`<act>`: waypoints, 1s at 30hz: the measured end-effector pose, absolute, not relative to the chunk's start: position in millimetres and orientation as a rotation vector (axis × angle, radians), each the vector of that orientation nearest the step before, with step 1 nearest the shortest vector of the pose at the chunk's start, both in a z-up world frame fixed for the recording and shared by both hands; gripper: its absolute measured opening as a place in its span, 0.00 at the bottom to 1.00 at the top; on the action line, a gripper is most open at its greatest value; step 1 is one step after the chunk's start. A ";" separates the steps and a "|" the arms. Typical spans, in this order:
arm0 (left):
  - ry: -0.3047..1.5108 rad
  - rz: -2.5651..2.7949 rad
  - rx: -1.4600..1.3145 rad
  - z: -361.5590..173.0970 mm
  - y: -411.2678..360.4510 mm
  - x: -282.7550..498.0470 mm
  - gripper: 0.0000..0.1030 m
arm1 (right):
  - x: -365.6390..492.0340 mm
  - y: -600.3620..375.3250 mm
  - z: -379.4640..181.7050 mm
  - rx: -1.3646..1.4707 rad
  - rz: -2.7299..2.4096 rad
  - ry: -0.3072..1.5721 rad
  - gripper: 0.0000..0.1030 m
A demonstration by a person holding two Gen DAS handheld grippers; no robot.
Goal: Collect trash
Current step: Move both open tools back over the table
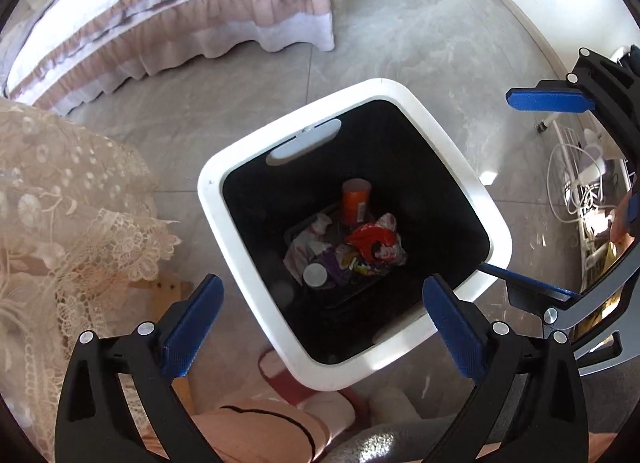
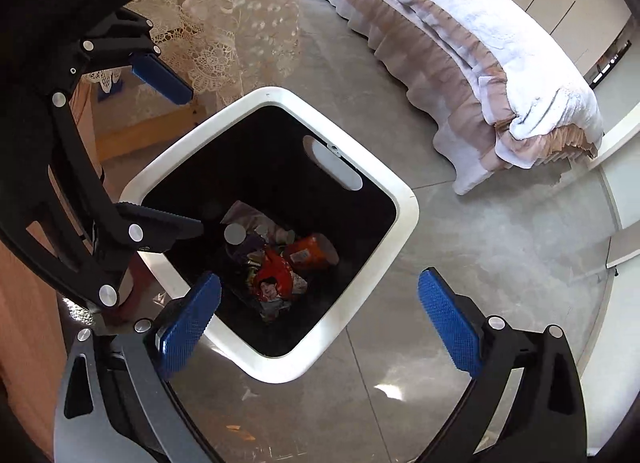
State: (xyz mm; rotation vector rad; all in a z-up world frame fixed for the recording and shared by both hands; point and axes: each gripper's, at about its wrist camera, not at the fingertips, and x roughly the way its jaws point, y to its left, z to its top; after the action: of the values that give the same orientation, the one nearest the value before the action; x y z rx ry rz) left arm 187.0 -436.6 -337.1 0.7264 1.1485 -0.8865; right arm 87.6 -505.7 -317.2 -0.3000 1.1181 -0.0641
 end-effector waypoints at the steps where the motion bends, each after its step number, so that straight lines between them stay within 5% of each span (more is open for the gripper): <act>1: 1.138 -0.874 0.711 -330.3 -433.2 187.4 0.95 | 87.0 -504.8 -315.1 -0.310 -0.077 1.105 0.95; 9: 0.990 -0.733 0.527 -244.8 -388.5 184.0 0.95 | 81.1 -491.2 -252.8 -0.269 -0.224 0.862 0.95; 17: 0.723 -0.520 0.333 -143.5 -305.0 170.0 0.95 | 76.7 -481.9 -171.0 0.097 -0.019 0.665 0.96; 30: 0.540 -0.279 0.132 -81.6 -184.5 150.1 0.95 | 105.8 -385.1 -93.5 0.219 0.116 0.452 0.96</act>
State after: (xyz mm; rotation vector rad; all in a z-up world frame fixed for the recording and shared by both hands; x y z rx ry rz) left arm 150.1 -184.5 -81.6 0.1320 0.5396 -0.2786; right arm 105.8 -385.1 -93.5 0.2190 0.4519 0.1158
